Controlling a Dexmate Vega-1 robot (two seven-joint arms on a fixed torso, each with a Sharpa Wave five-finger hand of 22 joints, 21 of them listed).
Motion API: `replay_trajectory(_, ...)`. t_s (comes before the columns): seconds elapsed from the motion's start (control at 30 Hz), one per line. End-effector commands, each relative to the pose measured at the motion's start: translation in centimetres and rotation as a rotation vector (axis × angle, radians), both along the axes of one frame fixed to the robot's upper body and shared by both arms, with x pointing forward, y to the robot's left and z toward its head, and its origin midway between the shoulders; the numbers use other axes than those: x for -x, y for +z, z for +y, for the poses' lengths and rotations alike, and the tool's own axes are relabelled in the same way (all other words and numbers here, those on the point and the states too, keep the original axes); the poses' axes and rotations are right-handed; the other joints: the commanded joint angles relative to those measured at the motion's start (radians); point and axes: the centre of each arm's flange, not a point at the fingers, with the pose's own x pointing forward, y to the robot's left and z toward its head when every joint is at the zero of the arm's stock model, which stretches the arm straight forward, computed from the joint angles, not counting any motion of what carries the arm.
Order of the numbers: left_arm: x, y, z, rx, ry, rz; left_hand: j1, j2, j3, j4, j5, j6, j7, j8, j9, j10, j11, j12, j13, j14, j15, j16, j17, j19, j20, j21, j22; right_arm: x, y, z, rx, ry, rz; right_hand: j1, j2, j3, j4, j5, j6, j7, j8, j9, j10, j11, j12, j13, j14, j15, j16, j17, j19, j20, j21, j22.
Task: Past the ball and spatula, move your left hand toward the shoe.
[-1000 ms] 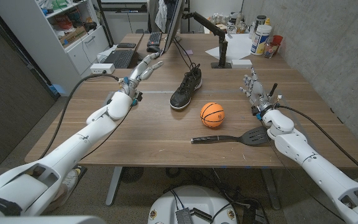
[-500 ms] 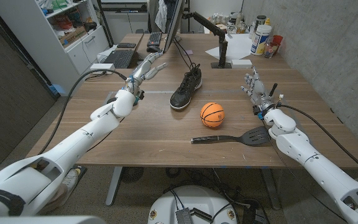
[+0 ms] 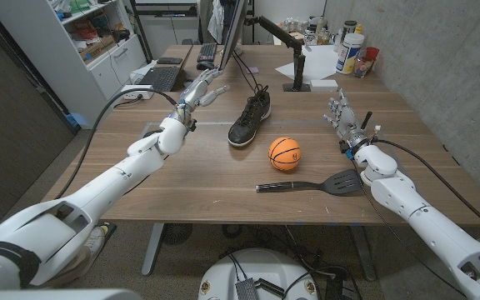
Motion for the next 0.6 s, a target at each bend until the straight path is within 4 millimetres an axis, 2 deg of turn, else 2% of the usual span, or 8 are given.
replay_trajectory(0.03,-0.1,0.1,-1.0,-0.048,0.015,-0.028,0.015,-0.001,0.01,0.0,-0.002,0.012,0.001,0.002,0.003,0.007,-0.003,0.003,0.004,0.003,0.003,0.007,0.003,0.006,0.001,0.005,0.004,-0.1,0.0,0.1,0.006,0.005,0.001,0.004,0.01,-0.008,0.005,0.009,-0.004,0.0,0.002,0.003,-0.002,0.003,0.009,0.005,-0.007,0.0,0.002,0.004,-0.004,0.009,0.004,0.003)
replay_trajectory(0.6,-1.2,-0.8,-2.0,-0.115,0.037,-0.023,0.031,-0.002,0.015,-0.003,-0.002,0.013,0.0,-0.002,0.003,0.009,-0.012,0.002,0.004,0.002,-0.002,0.004,0.003,0.016,-0.009,0.005,0.003,0.3,0.0,0.8,0.006,0.021,-0.004,0.004,0.011,-0.009,0.004,0.009,-0.005,0.0,0.002,0.003,-0.002,0.005,0.01,0.004,-0.007,0.001,0.002,0.004,-0.005,0.009,0.004,0.003)
